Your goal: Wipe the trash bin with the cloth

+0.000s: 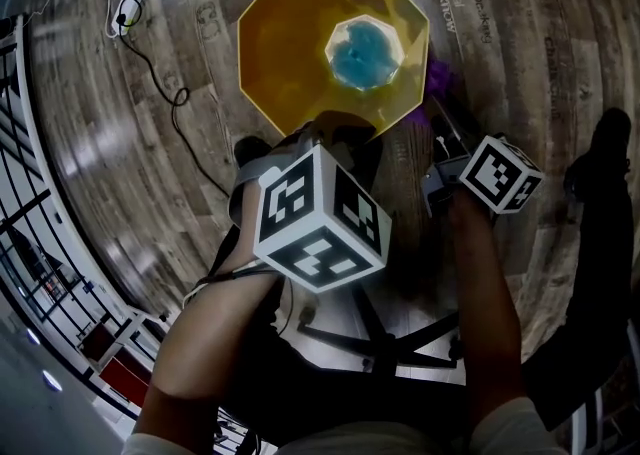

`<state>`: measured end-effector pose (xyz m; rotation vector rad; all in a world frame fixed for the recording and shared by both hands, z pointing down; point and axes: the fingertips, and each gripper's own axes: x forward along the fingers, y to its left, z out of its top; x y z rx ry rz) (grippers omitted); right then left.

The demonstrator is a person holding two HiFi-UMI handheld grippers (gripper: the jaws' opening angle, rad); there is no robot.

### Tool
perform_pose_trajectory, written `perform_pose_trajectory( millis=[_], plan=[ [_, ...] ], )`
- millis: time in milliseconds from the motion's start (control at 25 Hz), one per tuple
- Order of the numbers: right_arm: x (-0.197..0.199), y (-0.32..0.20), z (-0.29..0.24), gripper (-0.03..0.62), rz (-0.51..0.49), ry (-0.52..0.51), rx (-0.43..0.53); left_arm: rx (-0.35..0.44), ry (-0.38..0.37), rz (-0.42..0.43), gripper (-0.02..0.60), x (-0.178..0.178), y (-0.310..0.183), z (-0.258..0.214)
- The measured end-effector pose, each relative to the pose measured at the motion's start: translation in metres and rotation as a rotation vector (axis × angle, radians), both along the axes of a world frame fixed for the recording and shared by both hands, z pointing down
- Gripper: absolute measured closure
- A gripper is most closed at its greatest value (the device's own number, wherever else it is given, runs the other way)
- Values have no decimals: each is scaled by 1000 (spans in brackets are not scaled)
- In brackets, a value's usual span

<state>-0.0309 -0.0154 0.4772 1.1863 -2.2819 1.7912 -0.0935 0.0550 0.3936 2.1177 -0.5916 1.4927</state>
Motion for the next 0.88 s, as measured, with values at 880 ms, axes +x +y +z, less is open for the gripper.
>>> perform_pose_trajectory(
  millis=[880],
  plan=[
    [-10,-20,132,454,-113,256,-144,2,8,-26,554,1,0,-3]
  ],
)
